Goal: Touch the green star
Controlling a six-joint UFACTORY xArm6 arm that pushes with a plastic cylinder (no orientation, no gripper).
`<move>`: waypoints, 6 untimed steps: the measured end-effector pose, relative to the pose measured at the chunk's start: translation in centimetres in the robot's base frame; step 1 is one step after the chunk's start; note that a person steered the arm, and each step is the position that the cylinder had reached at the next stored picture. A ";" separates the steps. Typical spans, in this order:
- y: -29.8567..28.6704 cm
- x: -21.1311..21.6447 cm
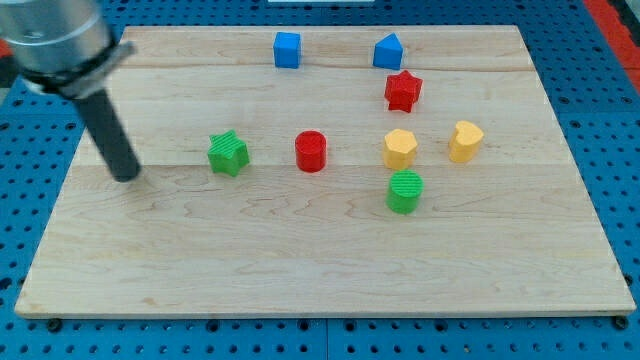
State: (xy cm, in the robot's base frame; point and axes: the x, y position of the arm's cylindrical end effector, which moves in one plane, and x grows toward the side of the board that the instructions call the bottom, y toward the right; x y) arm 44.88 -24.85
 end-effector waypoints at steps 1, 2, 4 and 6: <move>-4.6 -5.0; 0.1 -8.3; 12.3 -8.7; 15.0 -3.2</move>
